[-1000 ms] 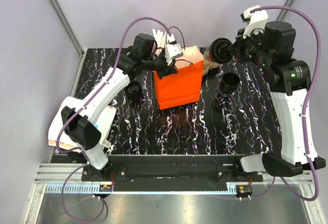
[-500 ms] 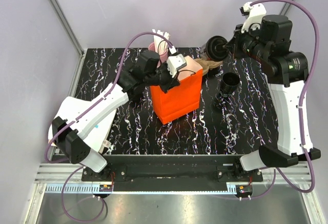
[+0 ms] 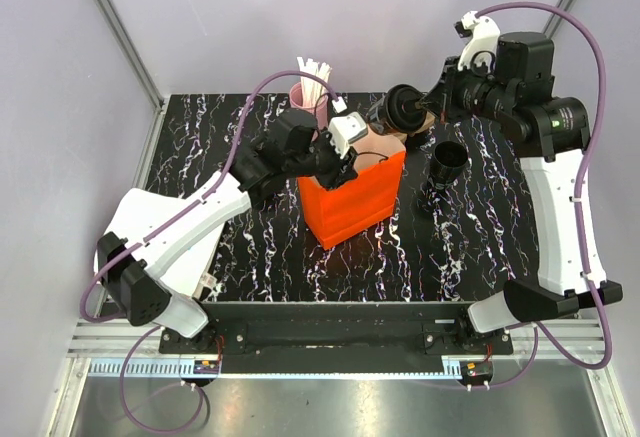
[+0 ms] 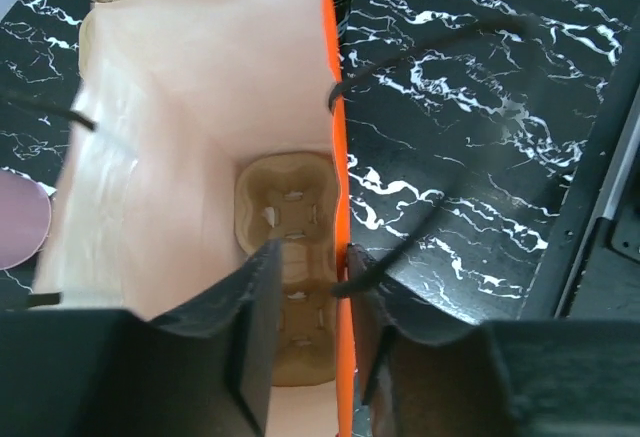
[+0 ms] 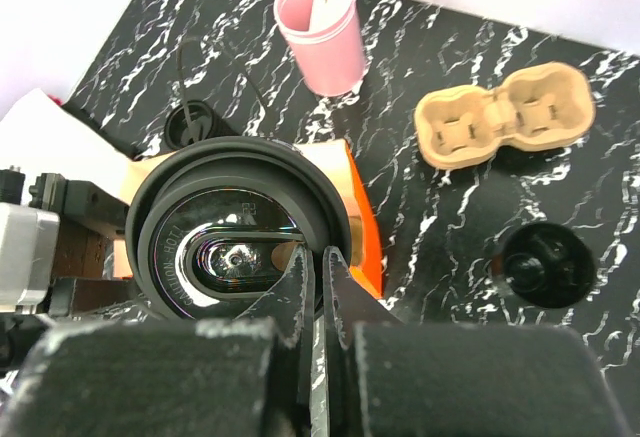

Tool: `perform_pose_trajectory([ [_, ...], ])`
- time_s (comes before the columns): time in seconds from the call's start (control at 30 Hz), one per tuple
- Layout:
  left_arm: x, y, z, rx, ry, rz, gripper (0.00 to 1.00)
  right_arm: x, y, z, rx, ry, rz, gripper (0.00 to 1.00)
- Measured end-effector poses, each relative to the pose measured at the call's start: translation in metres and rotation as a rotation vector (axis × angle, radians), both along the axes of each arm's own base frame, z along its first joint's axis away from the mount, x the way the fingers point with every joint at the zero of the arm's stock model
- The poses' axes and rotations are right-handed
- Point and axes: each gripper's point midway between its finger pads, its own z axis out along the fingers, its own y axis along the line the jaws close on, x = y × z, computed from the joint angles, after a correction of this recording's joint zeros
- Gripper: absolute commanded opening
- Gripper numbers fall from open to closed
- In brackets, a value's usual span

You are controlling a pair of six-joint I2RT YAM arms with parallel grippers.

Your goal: Pack the takeout coffee

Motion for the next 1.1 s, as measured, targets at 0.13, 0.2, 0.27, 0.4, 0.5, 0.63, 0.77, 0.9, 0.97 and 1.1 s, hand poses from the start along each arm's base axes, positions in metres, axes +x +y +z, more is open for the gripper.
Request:
perform_pose_trajectory([
  [0.13,-0.004,0.001,0.006,-0.01,-0.011,-0.009,0.58,-0.002,0.004,-0.005,0.009,0.02,0.018,0.0],
  [0.2,-0.007,0.002,0.009,-0.011,-0.012,-0.018,0.63,-0.002,0.004,-0.007,0.011,0.029,0.022,0.0],
  [0.27,-0.01,0.003,0.011,-0.006,-0.013,-0.026,0.7,-0.002,0.005,-0.01,0.013,0.037,0.027,0.0],
  [0.4,-0.013,0.006,0.025,-0.009,-0.037,-0.043,0.78,-0.003,0.008,-0.011,0.019,0.044,0.039,0.0],
  [0.5,-0.017,0.012,0.042,-0.019,-0.07,-0.05,0.86,-0.004,0.008,-0.011,0.021,0.045,0.042,0.0],
  [0.63,-0.025,0.021,0.073,-0.047,-0.136,-0.059,0.92,-0.004,0.008,-0.011,0.021,0.045,0.042,0.0],
  [0.77,-0.031,0.03,0.103,-0.079,-0.204,-0.057,0.93,-0.004,0.008,-0.011,0.021,0.045,0.043,0.0],
  [0.9,-0.036,0.038,0.115,-0.092,-0.234,-0.051,0.99,-0.004,0.008,-0.011,0.021,0.045,0.043,0.0],
  [0.97,-0.034,0.041,0.117,-0.087,-0.246,-0.036,0.99,-0.004,0.009,-0.011,0.02,0.045,0.045,0.0],
  [1.1,-0.024,0.052,0.118,-0.074,-0.263,0.014,0.99,-0.005,0.014,-0.013,0.006,0.048,0.05,0.0],
])
